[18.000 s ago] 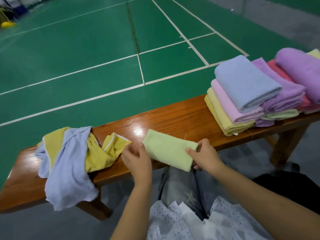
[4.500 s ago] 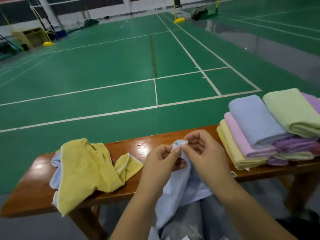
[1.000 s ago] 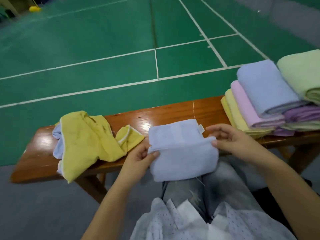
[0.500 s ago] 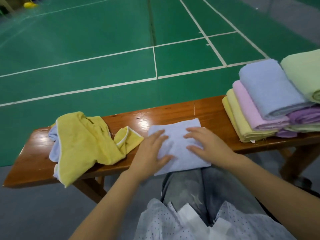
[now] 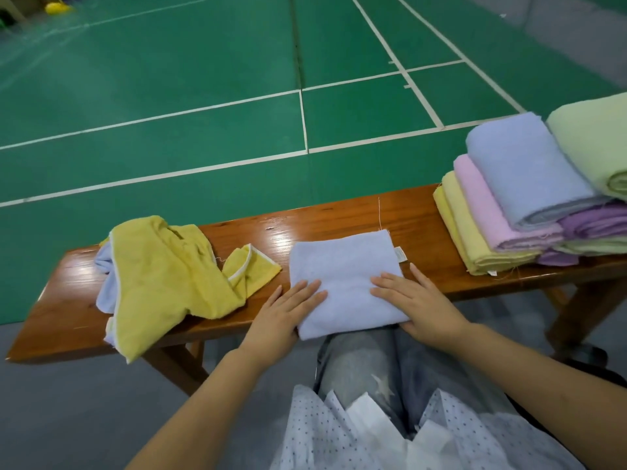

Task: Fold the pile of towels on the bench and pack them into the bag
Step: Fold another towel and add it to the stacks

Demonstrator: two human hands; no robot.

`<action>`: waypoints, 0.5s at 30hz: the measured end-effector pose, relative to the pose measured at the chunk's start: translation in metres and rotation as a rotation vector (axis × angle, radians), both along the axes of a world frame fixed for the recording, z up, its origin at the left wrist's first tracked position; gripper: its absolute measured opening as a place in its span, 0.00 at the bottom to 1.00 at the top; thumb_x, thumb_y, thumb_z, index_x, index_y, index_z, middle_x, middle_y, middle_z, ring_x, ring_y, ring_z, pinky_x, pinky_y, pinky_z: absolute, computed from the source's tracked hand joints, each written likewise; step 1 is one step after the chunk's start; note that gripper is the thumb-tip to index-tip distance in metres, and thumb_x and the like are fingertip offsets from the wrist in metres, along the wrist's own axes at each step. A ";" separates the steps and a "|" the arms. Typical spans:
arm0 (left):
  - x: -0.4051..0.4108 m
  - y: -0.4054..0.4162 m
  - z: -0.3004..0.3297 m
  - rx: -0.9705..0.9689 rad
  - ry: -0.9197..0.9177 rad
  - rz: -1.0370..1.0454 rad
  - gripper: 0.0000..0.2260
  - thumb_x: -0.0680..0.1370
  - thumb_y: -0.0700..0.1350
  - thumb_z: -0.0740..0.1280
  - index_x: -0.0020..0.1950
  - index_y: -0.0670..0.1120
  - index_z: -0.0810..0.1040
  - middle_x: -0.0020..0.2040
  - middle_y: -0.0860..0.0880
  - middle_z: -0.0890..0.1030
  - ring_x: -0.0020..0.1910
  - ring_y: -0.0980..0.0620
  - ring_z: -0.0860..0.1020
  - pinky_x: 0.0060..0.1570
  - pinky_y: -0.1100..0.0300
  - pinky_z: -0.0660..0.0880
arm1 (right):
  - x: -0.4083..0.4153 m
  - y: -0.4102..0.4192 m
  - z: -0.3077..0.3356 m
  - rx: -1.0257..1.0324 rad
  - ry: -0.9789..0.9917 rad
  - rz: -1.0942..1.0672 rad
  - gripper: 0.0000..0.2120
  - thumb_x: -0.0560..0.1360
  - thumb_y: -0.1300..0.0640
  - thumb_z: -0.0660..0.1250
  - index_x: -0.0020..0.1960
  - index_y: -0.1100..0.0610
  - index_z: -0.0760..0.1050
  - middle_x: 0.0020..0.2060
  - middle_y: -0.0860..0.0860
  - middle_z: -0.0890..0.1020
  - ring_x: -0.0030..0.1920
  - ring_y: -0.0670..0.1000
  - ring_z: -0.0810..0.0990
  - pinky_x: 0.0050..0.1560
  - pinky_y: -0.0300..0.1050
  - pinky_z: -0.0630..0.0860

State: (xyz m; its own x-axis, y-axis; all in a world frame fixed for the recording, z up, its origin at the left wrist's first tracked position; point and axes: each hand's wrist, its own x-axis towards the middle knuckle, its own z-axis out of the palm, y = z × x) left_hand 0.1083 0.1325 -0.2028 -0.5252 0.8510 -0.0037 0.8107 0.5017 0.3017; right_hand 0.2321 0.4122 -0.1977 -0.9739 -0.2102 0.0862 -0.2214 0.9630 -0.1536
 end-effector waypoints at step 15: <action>-0.004 0.040 0.059 0.480 -0.794 0.770 0.14 0.83 0.52 0.57 0.65 0.50 0.74 0.56 0.56 0.78 0.56 0.56 0.75 0.50 0.66 0.71 | -0.034 0.000 0.055 -0.970 -0.121 -0.542 0.16 0.78 0.50 0.64 0.64 0.49 0.67 0.46 0.48 0.79 0.47 0.45 0.79 0.43 0.37 0.76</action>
State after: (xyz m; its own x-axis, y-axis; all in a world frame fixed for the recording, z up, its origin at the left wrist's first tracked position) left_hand 0.1043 0.1728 -0.1442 -0.8904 0.3190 -0.3246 -0.1475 0.4723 0.8690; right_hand 0.1984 0.4118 -0.1425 -0.9293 0.3498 -0.1187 0.2592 0.3886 -0.8842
